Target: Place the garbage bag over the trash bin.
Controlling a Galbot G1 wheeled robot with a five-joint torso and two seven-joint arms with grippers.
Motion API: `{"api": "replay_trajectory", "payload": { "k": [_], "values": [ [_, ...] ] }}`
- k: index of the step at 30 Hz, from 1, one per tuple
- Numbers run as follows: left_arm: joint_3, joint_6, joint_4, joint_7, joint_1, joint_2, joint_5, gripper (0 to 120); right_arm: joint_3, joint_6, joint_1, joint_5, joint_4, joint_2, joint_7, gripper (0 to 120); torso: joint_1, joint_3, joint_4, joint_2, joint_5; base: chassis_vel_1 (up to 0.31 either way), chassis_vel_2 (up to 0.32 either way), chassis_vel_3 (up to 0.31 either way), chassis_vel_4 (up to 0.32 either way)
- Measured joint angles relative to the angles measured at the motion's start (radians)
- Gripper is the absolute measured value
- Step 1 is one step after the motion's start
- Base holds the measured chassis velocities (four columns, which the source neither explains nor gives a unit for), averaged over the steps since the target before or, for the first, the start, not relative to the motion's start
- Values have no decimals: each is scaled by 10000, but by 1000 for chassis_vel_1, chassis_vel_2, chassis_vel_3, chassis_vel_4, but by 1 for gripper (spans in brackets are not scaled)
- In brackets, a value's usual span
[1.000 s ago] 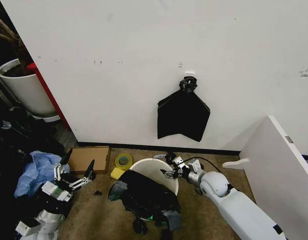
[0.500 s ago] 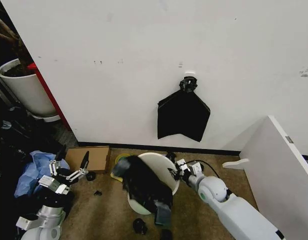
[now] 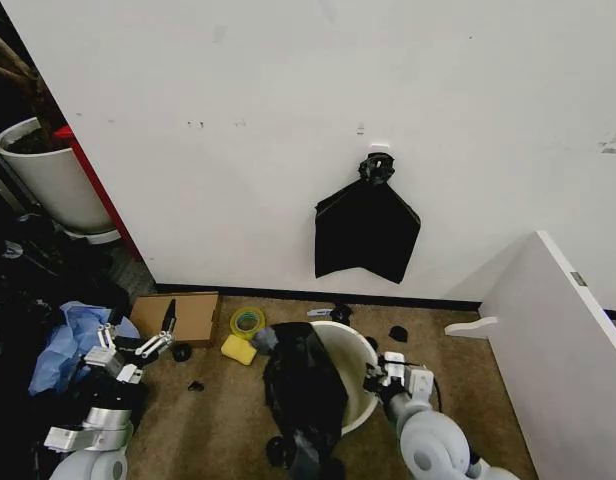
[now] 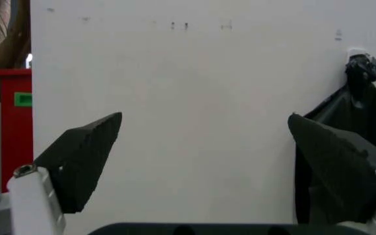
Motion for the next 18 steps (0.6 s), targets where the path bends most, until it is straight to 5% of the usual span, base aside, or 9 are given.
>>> {"api": "replay_trajectory", "payload": {
  "k": [5,18],
  "values": [
    [-7,-125,-65,17,171,-39,60,100,1,136,-103,-267,-53,339,455,0,-1,0,1,0,2,0,0,0,0],
    [-88,-267,-62,-186,364,-76,177,100,149,747,-961,-3437,1080,374,704,46,-1,1,2,0,3,0,0,0,0]
  ]
}}
